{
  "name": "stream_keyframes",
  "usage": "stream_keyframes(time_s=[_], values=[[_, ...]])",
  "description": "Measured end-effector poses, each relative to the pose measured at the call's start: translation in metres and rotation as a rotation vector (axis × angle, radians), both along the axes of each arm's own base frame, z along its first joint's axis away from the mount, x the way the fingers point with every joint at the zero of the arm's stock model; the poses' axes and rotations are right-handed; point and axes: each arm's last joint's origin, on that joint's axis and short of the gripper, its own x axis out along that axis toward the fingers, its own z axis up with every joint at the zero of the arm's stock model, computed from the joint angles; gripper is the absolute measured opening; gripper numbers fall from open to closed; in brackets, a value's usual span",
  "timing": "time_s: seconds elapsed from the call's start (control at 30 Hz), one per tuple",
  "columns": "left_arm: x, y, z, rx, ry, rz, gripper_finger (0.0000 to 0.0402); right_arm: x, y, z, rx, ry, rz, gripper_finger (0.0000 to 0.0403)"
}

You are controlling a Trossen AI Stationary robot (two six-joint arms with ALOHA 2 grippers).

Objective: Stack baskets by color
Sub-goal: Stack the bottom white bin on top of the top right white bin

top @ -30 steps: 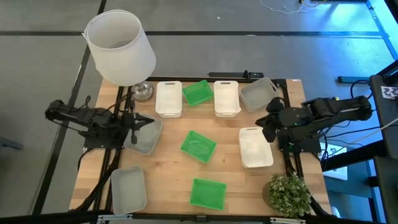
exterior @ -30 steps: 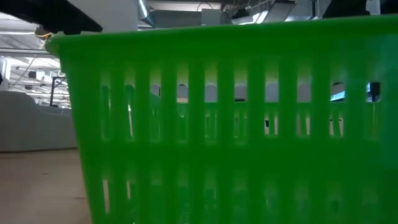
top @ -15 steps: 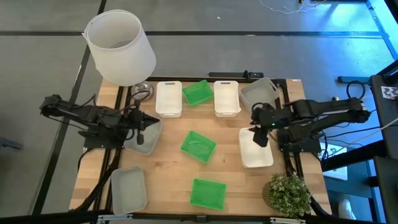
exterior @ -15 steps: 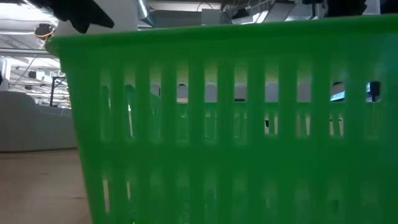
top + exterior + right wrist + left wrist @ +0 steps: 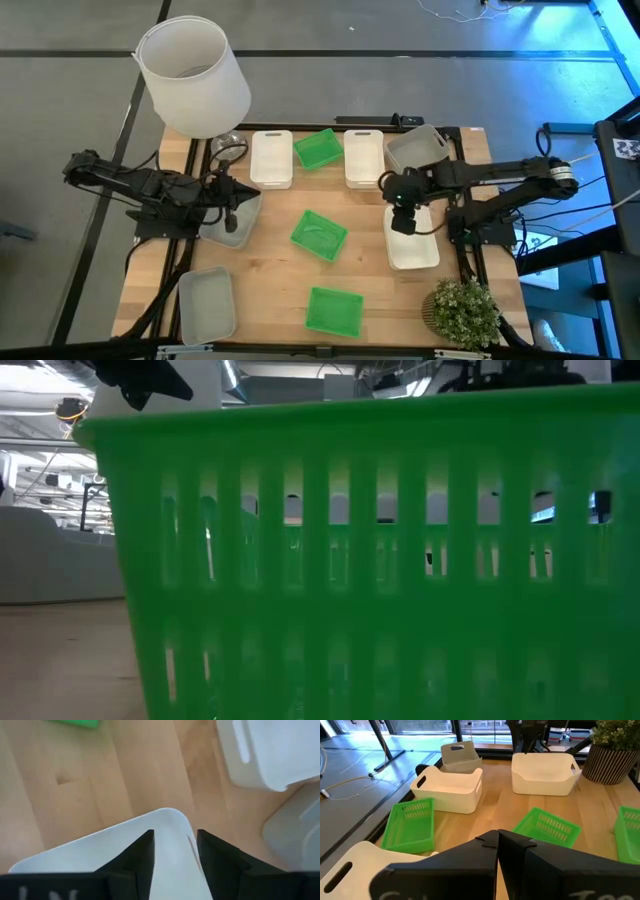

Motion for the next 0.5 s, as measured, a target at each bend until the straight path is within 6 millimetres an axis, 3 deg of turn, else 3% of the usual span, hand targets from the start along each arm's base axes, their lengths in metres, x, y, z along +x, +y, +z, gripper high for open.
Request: stream_keyframes(time_s=[0.13, 0.3, 0.5], values=[[0.0, 0.0, 0.0, 0.0, -0.001, 0.0, 0.0, 0.0, -0.005, -0.005, 0.075, 0.048, -0.098, 0.0147], [0.0, 0.0, 0.0, 0.0, -0.001, 0.0, 0.0, -0.004, -0.009, -0.006, 0.052, 0.104, 0.008, 0.0147], [0.0, 0.0, 0.0, -0.001, 0.0, -0.001, 0.0, -0.003, -0.022, -0.013, 0.044, 0.164, 0.014, 0.0147]])
